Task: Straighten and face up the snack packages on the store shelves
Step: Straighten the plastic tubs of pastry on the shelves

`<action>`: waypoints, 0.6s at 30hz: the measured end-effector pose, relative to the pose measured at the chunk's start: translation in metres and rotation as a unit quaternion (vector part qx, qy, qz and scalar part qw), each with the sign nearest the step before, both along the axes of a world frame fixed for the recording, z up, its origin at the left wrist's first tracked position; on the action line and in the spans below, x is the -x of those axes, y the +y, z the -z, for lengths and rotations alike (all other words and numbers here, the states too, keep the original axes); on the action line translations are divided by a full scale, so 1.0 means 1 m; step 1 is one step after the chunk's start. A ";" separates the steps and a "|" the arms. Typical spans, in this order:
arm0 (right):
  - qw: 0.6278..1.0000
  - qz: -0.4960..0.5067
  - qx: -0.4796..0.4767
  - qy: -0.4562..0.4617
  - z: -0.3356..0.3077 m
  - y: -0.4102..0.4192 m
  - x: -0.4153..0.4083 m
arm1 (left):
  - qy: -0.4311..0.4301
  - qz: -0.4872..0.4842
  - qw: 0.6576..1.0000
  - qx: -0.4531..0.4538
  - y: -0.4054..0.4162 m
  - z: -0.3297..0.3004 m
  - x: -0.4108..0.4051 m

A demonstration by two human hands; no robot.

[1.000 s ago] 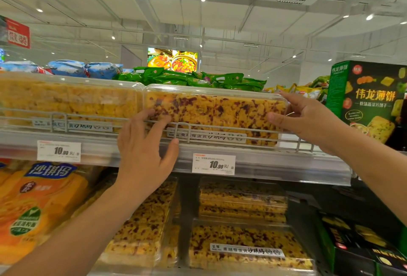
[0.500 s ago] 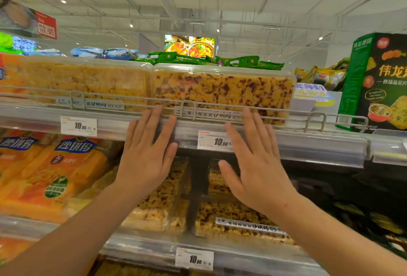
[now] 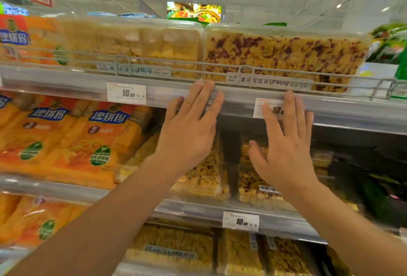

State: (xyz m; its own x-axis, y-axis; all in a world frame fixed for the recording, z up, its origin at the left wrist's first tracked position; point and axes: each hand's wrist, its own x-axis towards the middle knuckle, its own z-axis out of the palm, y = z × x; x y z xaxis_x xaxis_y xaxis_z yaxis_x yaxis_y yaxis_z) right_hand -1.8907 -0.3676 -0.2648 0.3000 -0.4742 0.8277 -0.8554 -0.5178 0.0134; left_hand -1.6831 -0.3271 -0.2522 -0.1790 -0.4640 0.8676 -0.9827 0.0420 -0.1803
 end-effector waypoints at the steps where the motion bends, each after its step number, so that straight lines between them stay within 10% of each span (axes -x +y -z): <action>1: 1.000 -0.016 -0.018 -0.009 0.010 0.007 -0.008 | 0.002 0.020 1.000 -0.004 0.004 0.008 -0.005; 11: 0.886 -0.086 -0.385 -0.243 0.093 0.049 -0.072 | -0.043 0.070 0.978 -0.192 0.032 0.097 -0.036; 18: 0.626 -0.163 -0.527 -0.552 0.073 0.049 -0.084 | -0.029 0.077 0.978 -0.192 0.033 0.093 -0.032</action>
